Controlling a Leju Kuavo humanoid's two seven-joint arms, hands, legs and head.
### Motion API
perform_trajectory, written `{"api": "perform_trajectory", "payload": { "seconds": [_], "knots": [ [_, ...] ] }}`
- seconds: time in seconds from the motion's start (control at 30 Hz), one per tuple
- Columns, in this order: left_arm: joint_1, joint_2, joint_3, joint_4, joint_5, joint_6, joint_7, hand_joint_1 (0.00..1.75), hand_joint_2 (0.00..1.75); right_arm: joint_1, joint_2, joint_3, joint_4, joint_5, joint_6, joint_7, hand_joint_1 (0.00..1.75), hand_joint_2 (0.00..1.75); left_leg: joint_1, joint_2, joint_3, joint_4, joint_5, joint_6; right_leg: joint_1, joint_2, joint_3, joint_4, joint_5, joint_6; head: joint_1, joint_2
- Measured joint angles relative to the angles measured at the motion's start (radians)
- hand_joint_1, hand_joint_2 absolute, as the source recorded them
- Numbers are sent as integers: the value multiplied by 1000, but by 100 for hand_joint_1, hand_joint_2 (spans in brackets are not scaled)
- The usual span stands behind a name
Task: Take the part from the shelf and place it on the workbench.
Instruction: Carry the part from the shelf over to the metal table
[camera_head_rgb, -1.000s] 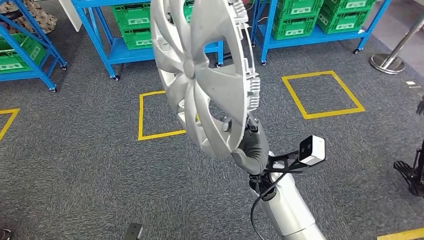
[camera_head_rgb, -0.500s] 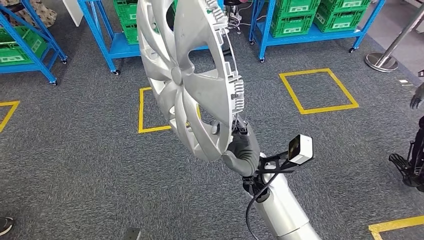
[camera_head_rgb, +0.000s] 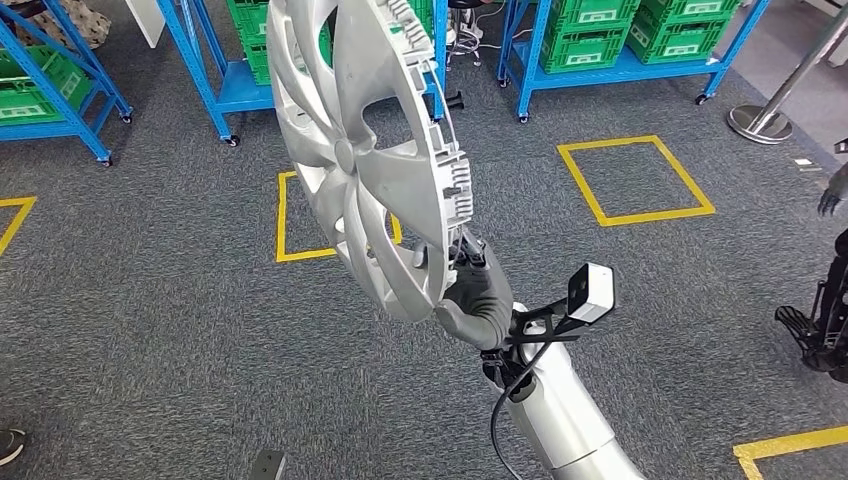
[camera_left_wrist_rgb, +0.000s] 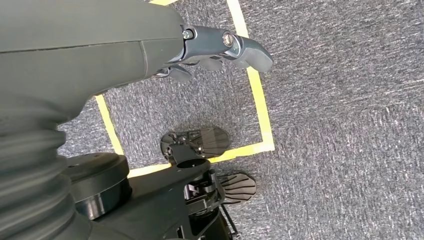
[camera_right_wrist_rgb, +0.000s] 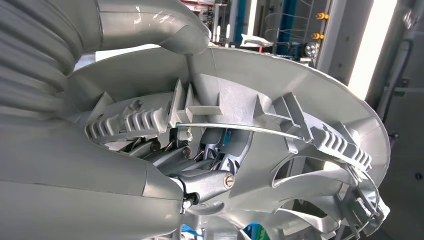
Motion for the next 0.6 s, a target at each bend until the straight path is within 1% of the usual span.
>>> {"api": "perform_trajectory", "payload": {
  "seconds": [0.2, 0.33, 0.4, 0.43, 0.47, 0.5, 0.57, 0.6],
  "knots": [
    [-2, 0, 0, 0, 0, 0, 0, 0, 175, -13, 0, 0, 31, 7, -25, -16, 175, 175, 0, 0, -2, 0, 1, -1, 0, 0, -2, 0, 0, 0, 0, 0],
    [0, 5, 0, 0, 3, 0, 0, 0, 175, -14, 0, 4, 44, 63, -59, -54, 175, 175, -5, -1, -7, 6, 3, 4, -3, -1, -4, -2, 8, 9, 0, 0],
    [1, 6, 0, 0, 4, 0, 1, 0, 175, -15, 0, 7, 47, 65, -56, -61, 175, 175, 0, -3, -7, -2, 11, 10, -4, -4, -5, 0, 8, 14, -1, 0],
    [1, 6, 0, 0, 5, 0, 1, 0, 175, -16, 0, 8, 47, 63, -54, -62, 175, 175, 3, -5, -7, -7, 17, 13, -4, -4, -10, 10, -3, 17, 0, 0],
    [1, 6, 0, 0, 5, 0, 0, 0, 175, -18, 0, 9, 48, 60, -52, -62, 175, 175, 8, -7, -8, -13, 24, 17, -4, -3, -21, 39, -26, 22, 1, 0],
    [1, 6, 0, 0, 5, 0, 0, 0, 175, -19, 0, 10, 50, 58, -50, -62, 175, 175, 11, -10, -10, -15, 30, 18, -6, -1, -41, 87, -60, 26, 3, 0],
    [2, 6, 0, 0, 5, 0, 0, 0, 175, -20, 0, 12, 55, 56, -50, -60, 175, 175, 14, -17, -22, -12, 35, 18, -12, 1, -91, 221, -135, 34, 5, 0],
    [4, 6, 0, 0, 5, 0, 0, 0, 175, -19, 0, 13, 58, 56, -50, -58, 175, 175, 16, -22, -28, -8, 37, 15, -15, 1, -107, 269, -154, 37, 5, 0]
  ]
}}
